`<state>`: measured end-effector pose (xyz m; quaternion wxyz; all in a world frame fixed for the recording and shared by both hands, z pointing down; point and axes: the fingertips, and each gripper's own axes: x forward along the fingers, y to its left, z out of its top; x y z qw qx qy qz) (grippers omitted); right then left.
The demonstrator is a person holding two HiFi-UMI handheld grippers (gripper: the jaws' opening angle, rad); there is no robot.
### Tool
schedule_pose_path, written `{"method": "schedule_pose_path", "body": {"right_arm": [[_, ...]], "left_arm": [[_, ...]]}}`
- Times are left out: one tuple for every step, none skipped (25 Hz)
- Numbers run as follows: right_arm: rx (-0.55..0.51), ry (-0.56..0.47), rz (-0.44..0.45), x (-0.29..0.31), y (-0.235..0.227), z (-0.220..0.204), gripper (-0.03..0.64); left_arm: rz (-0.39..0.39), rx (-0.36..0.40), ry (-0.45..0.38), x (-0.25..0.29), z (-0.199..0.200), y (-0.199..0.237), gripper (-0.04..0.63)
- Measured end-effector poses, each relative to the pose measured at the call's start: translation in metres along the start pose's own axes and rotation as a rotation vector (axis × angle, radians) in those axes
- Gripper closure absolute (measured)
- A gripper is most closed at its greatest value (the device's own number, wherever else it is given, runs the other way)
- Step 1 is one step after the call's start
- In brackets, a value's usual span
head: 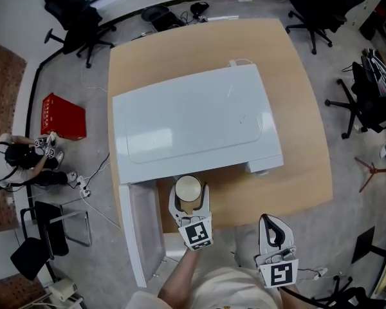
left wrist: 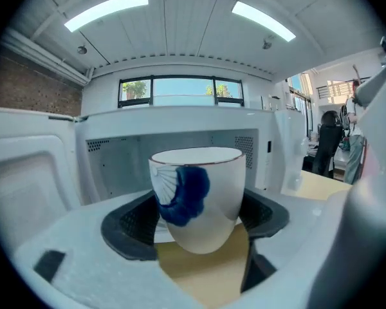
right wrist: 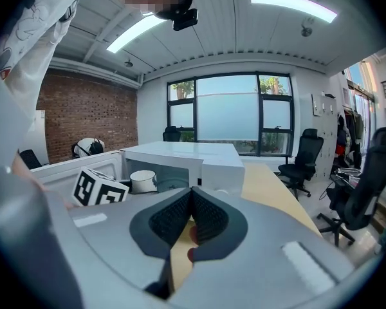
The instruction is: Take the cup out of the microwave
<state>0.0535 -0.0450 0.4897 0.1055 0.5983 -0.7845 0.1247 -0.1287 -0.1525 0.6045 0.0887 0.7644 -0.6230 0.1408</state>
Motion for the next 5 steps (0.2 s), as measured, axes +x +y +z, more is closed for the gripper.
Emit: {"method": "schedule_pose_path", "body": {"right_arm": [[-0.001,-0.003,0.008,0.0,0.002,0.002,0.609],[0.0,-0.004,0.015,-0.001,0.004,0.004,0.609],[0.001,-0.006,0.022,-0.002,0.006,0.006,0.61],[0.002,-0.008,0.027,-0.003,0.008,0.008,0.609],[0.002,-0.01,0.033,-0.004,0.011,0.01,0.609]], "left_arm": [[-0.01,-0.022,-0.027,-0.013,0.007,-0.005,0.213],[-0.02,-0.037,-0.048,-0.025,0.015,-0.009,0.213],[-0.033,-0.041,-0.058,-0.037,0.022,-0.014,0.213],[-0.048,-0.038,-0.059,-0.049,0.027,-0.019,0.213],[-0.064,-0.032,-0.056,-0.062,0.033,-0.023,0.213]]}}
